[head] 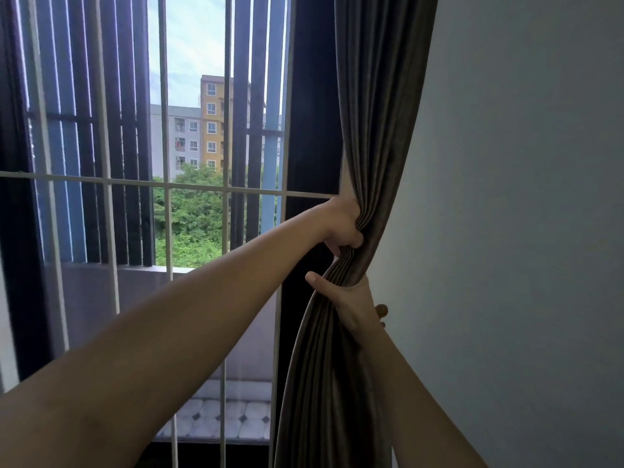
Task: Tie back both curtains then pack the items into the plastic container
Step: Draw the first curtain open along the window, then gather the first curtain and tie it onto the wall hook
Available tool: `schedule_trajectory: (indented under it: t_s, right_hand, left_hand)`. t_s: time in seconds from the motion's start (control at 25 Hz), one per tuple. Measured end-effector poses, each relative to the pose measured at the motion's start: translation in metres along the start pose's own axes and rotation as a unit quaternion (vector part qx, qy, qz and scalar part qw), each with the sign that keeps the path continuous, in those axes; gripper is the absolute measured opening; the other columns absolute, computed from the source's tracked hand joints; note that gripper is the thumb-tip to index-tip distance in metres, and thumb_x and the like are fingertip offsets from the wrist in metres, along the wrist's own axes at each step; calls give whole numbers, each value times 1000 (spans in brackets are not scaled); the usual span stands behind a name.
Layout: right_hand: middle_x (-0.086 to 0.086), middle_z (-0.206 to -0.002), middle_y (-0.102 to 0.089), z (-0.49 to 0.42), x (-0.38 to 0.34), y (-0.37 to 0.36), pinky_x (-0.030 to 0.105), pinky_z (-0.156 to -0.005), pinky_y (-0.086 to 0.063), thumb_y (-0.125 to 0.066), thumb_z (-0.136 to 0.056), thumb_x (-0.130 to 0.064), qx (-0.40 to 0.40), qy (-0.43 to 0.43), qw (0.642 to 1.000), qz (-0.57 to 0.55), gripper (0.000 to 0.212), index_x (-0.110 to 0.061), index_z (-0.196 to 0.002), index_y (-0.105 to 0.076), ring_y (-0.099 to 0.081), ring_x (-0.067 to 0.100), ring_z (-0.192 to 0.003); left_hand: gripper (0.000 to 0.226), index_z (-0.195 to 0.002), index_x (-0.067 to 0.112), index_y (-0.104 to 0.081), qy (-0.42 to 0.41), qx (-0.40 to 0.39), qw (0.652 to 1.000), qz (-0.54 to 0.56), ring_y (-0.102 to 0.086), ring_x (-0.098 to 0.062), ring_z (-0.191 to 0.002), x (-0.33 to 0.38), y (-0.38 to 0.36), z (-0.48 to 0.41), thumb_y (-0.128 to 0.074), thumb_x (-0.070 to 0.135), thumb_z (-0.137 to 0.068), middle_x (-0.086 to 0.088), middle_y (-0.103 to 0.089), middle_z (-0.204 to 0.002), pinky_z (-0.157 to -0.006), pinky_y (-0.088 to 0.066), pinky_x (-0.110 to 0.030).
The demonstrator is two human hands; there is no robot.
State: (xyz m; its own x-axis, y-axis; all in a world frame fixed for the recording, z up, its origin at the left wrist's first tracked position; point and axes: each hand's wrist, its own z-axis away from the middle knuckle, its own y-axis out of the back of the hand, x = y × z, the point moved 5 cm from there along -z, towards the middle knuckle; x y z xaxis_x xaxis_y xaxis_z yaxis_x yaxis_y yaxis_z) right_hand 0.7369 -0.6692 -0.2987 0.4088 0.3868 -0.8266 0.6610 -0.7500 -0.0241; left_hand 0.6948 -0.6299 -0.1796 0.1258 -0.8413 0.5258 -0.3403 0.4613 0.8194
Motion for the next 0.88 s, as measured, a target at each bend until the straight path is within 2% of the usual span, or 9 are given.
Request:
schedule_trajectory:
  t_s: [0.16, 0.28, 0.36, 0.44, 0.52, 0.64, 0.76, 0.84, 0.88]
  right_hand:
    - [1, -69, -56, 1, 2, 1, 23, -61, -49, -73, -62, -12, -15, 12, 999, 43, 28, -5, -80, -54, -57, 11, -63]
    - [-6, -61, -56, 3, 1, 33, 21, -55, -45, -65, -53, -9, -47, 7, 997, 57, 22, -12, -71, -53, -53, 6, -56]
    - [-8, -55, -58, 3, -5, 64, 21, -53, -45, -63, -52, -4, -38, 1, 997, 71, 20, -13, -68, -55, -53, 4, -52]
    - [-6, -52, -58, 2, -11, 93, 22, -51, -47, -61, -52, -3, -15, -14, 996, 84, 16, -11, -63, -55, -53, 5, -49]
    - [-3, -56, -57, 1, -16, 114, 21, -50, -47, -60, -51, -2, -6, -30, 996, 86, 14, -9, -62, -54, -54, 5, -47]
    - [3, -62, -54, 0, -20, 135, 23, -53, -47, -59, -52, -2, -24, -39, 992, 114, 12, -9, -61, -55, -54, 7, -51]
    - [4, -65, -53, -4, -20, 151, 21, -52, -47, -59, -54, -2, -41, -38, 989, 135, 12, -9, -63, -54, -54, 8, -53]
    - [4, -65, -53, -7, -19, 157, 20, -51, -47, -59, -55, -2, -48, -37, 989, 138, 13, -9, -64, -53, -54, 9, -54]
    - [2, -64, -53, -10, -17, 159, 20, -51, -46, -58, -55, -1, -52, -37, 988, 139, 13, -8, -64, -53, -54, 9, -54]
  left_hand:
    - [35, -115, 1, -52, 10, 11, 1000, 24, -67, -31, -94, -4, 1, 6, -63, 1, -82, -15, -59, -110, -72, -60, -37]
    - [37, -119, 7, -54, -31, -55, 988, 139, -67, -25, -98, -11, -8, 18, -65, 13, -84, -13, -63, -116, -77, -60, -33]
    - [47, -129, 11, -49, -56, -95, 964, 240, -63, -21, -104, -19, -18, 28, -58, 34, -89, -6, -59, -118, -85, -57, -34]
    - [57, -130, 10, -47, -39, -50, 948, 312, -60, -17, -99, -32, -30, 28, -50, 49, -89, -4, -54, -113, -88, -55, -36]
    - [51, -115, 8, -55, 6, 24, 940, 339, -61, -16, -90, -56, -50, 17, -48, 52, -90, -7, -56, -104, -86, -56, -35]
    - [35, -91, 11, -62, 78, 54, 953, 289, -62, -14, -73, -94, -104, -3, -56, 46, -88, -9, -60, -92, -78, -58, -34]
    - [30, -101, 7, -65, 117, 43, 961, 248, -67, -16, -76, -115, -151, -19, -60, 34, -89, -10, -67, -94, -73, -58, -28]
    - [30, -106, 4, -65, 133, 47, 965, 222, -68, -23, -88, -122, -172, -28, -60, 28, -90, -14, -68, -101, -79, -57, -30]
    - [32, -110, 3, -64, 135, 41, 975, 171, -66, -26, -97, -125, -183, -34, -58, 27, -90, -15, -67, -108, -86, -54, -32]
